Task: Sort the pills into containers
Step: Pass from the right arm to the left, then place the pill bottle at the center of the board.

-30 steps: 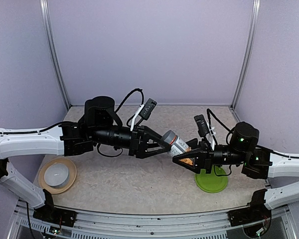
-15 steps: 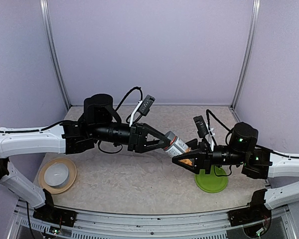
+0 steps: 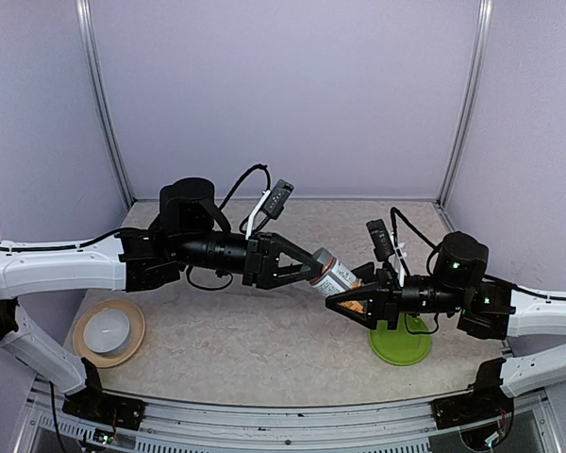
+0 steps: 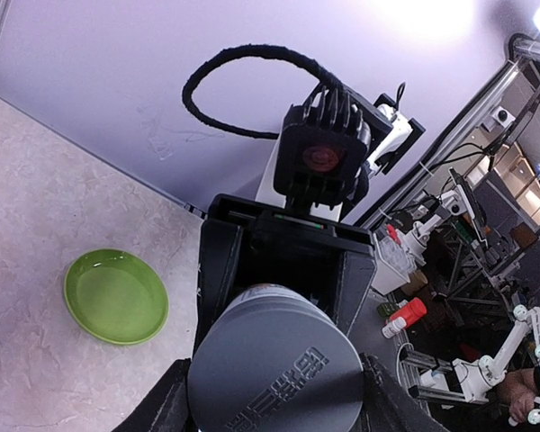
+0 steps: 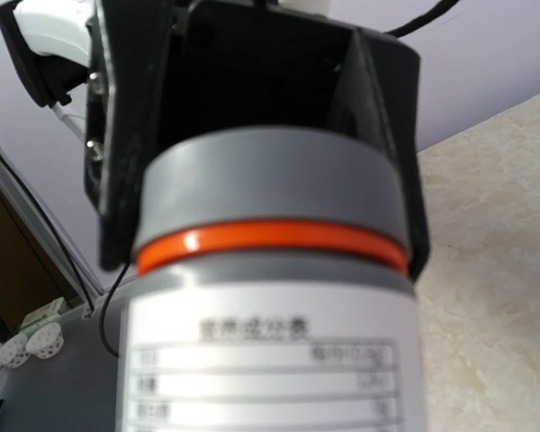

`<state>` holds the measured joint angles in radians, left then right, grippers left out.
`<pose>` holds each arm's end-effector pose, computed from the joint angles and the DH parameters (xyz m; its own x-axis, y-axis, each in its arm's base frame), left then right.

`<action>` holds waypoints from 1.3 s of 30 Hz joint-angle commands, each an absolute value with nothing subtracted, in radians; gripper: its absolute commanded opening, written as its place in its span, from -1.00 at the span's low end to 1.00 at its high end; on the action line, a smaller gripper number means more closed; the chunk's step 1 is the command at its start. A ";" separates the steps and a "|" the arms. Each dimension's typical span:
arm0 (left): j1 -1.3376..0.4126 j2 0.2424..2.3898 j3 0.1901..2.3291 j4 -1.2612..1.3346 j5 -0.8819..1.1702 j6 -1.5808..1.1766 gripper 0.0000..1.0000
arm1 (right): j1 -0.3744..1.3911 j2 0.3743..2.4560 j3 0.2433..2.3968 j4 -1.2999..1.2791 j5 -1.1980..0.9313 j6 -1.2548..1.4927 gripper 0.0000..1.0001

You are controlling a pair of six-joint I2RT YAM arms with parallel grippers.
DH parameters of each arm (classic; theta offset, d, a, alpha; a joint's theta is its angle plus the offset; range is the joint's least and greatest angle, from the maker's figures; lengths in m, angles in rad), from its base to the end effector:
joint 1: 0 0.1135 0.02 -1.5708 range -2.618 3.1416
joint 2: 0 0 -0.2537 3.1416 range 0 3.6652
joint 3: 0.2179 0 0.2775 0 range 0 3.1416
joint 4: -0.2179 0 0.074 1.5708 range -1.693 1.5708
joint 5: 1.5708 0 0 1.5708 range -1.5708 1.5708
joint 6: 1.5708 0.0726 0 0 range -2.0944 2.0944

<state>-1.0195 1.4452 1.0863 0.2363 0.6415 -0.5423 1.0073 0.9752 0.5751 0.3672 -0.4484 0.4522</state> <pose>0.1694 -0.3585 0.3100 -0.5677 0.1337 -0.8123 0.8180 -0.0201 -0.5749 0.1283 0.2619 0.2686 -0.4498 0.0253 -0.8928 -0.8857 0.1156 0.4495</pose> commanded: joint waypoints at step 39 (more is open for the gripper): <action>-0.882 1.383 1.070 -0.240 0.125 -0.382 -0.35 | 1.003 0.914 0.571 0.144 -0.004 0.318 1.00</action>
